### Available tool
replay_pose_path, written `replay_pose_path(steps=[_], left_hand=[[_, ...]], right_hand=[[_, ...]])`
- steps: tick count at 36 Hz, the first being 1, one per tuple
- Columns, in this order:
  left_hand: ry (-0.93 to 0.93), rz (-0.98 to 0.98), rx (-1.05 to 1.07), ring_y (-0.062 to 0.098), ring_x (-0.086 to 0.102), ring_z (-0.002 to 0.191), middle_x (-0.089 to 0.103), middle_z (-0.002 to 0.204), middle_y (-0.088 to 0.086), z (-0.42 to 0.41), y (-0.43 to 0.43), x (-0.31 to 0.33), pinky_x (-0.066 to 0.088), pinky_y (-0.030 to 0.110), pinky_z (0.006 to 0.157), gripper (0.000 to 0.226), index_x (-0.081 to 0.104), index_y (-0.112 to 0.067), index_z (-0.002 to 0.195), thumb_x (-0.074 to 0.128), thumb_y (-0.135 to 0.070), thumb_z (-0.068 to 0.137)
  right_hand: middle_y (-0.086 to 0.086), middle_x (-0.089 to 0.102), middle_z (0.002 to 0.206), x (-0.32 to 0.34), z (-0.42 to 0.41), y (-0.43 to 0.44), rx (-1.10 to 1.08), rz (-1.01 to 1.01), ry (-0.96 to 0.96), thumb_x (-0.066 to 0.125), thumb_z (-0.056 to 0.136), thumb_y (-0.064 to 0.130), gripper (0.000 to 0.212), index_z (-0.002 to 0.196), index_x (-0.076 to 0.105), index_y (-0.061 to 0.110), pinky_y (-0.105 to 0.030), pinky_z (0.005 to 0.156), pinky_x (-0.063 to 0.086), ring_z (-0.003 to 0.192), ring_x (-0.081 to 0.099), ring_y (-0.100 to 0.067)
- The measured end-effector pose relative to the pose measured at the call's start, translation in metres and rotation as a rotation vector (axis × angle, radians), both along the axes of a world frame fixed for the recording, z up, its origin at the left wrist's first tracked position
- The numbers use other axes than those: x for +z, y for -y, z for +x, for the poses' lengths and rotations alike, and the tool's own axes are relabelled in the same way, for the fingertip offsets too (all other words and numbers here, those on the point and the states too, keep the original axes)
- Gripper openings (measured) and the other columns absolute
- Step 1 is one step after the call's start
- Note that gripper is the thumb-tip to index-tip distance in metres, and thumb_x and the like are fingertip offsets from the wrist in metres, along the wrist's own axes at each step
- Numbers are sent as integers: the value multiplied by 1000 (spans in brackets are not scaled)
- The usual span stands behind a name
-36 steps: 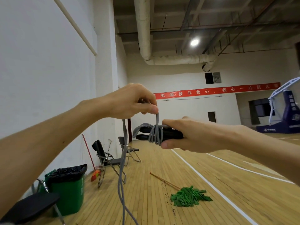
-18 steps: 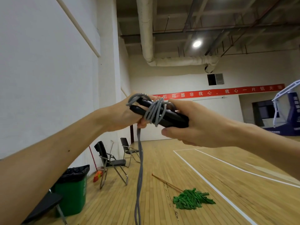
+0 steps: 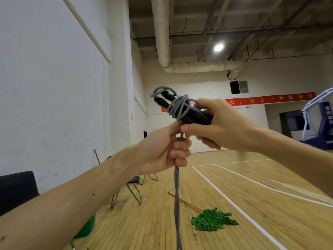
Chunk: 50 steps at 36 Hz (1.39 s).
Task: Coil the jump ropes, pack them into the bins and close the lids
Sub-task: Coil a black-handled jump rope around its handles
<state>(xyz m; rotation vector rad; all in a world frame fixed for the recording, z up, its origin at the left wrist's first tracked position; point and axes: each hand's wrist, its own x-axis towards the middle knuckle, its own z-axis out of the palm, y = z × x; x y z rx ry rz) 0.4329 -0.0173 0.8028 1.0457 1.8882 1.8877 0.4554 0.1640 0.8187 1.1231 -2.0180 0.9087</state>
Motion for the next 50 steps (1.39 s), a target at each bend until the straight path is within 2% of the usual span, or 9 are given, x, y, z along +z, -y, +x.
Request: replay_pose_path(steps=[3,7,10,16,20,27,34,42,50], left_hand=[[69,-47,-1,6,24,44,25,56,-7,0,-3,-10,25,18,40,42,50,-19,77,38,-53,99],[-63,-175,169,7,17,45,21,56,-7,-2,-1,-15,14,20,39,46,45,-20,75,31,-53,104],[-182,-272,245,7,20,42,25,54,-6,-2,1,-15,18,19,36,44,45,-19,75,32,-51,104],[-527,-577,448,8,27,43,34,53,-8,6,-2,-10,26,21,42,42,46,-19,76,33,-43,107],[-775,-825,551,10,42,58,42,66,-5,7,0,-6,37,29,63,36,50,-24,76,42,-43,105],[-974,-1082,617,14,52,67,58,81,-1,16,4,4,42,30,64,25,57,-17,87,47,-32,104],[-1263,-1184,659,14,57,67,55,75,-6,22,5,19,52,39,72,27,52,-25,79,46,-30,105],[-1459,-1209,612,-2,49,67,48,72,-21,20,7,35,37,17,67,26,72,-20,107,53,-37,101],[-1395,-1071,540,-5,56,77,60,75,-20,16,13,51,39,11,67,20,75,-22,91,68,-41,89]], right_hand=[[5,65,59,8,-3,-7,-47,-43,0,73,90,20,16,98,59,17,-25,43,49,44,57,-12],[-3,65,64,11,-14,-21,-155,10,43,72,91,22,20,105,59,15,-26,45,51,46,59,-13],[-5,65,68,5,-23,-25,-164,40,64,71,92,20,23,111,58,19,-30,46,52,47,60,-16],[-8,65,74,-2,-43,-24,-289,114,125,70,94,20,21,101,52,28,-27,44,49,45,59,-14],[-9,65,76,-7,-49,-23,-366,186,168,69,95,23,20,107,53,21,-25,46,51,45,59,-11],[-8,62,72,-10,-45,-17,-403,302,290,65,98,21,15,101,52,16,-22,43,48,44,57,-12],[-4,61,65,-9,-40,-14,-420,361,397,65,98,23,14,101,53,15,-22,42,45,42,53,-12],[-4,59,66,-14,-31,-6,-434,474,441,63,99,23,19,110,52,13,-22,41,44,42,49,-12],[-3,60,70,-23,-19,4,-439,550,393,62,100,26,25,118,50,12,-20,41,44,47,53,-15]])
